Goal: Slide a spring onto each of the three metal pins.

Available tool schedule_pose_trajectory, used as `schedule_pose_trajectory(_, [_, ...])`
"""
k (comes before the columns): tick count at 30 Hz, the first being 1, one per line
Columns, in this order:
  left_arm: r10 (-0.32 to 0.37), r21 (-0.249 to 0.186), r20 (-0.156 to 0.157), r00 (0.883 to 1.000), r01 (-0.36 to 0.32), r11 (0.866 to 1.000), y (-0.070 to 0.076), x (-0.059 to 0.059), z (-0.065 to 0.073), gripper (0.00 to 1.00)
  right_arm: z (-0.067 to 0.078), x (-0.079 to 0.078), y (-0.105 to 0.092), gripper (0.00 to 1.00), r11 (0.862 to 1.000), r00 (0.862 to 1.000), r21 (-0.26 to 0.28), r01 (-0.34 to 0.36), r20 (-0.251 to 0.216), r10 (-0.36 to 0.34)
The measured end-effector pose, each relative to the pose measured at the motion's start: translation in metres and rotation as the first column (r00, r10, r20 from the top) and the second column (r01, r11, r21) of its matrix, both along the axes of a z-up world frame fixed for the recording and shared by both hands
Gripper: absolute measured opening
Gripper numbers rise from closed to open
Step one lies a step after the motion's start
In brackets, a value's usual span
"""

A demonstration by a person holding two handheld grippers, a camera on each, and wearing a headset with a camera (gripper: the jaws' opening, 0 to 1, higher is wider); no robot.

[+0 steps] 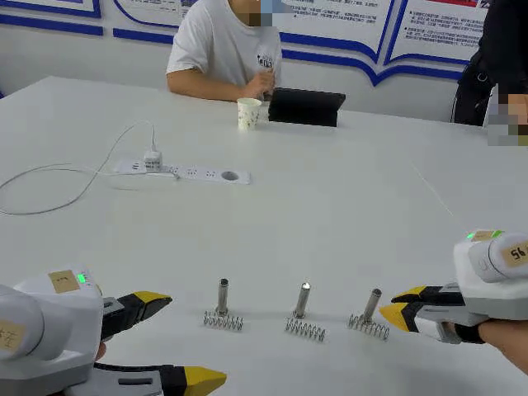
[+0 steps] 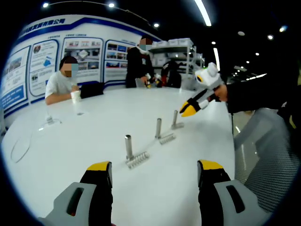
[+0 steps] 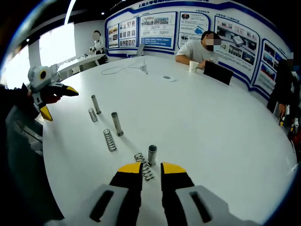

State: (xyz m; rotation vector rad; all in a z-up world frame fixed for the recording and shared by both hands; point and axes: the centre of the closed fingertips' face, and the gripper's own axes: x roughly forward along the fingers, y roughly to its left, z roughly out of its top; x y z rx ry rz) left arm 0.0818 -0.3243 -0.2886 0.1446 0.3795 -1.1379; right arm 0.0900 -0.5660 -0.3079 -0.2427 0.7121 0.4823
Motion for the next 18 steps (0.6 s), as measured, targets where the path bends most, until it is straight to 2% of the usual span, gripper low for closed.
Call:
schedule_pose_trajectory(3, [-0.004,0.003,0.0,1.0,0.004,1.0,0.0,0.0,0.0,0.75,-0.005,-0.002,0.004,0.16,0.998,0.997,-0.005,-0.07,-0.015,0.07])
schedule_pose_trajectory(7, [-0.004,0.005,0.0,1.0,0.004,1.0,0.0,-0.001,0.0,0.75,-0.02,-0.004,0.005,0.17,0.989,0.988,-0.016,-0.149,-0.052,0.148])
schedule_pose_trajectory(11, [-0.001,0.006,-0.002,1.0,0.001,1.0,0.001,-0.001,0.0,0.75,-0.03,-0.003,0.003,0.17,0.983,0.982,-0.045,-0.179,-0.075,0.176])
schedule_pose_trajectory(14, [-0.002,0.009,-0.003,1.0,0.002,1.0,0.001,-0.001,-0.001,0.75,-0.032,-0.003,0.005,0.16,0.98,0.977,-0.027,-0.195,-0.087,0.192])
schedule_pose_trajectory(18, [-0.006,0.014,-0.004,1.0,0.006,1.0,0.0,-0.002,-0.001,0.75,-0.037,-0.006,0.006,0.16,0.975,0.97,-0.031,-0.221,-0.111,0.217])
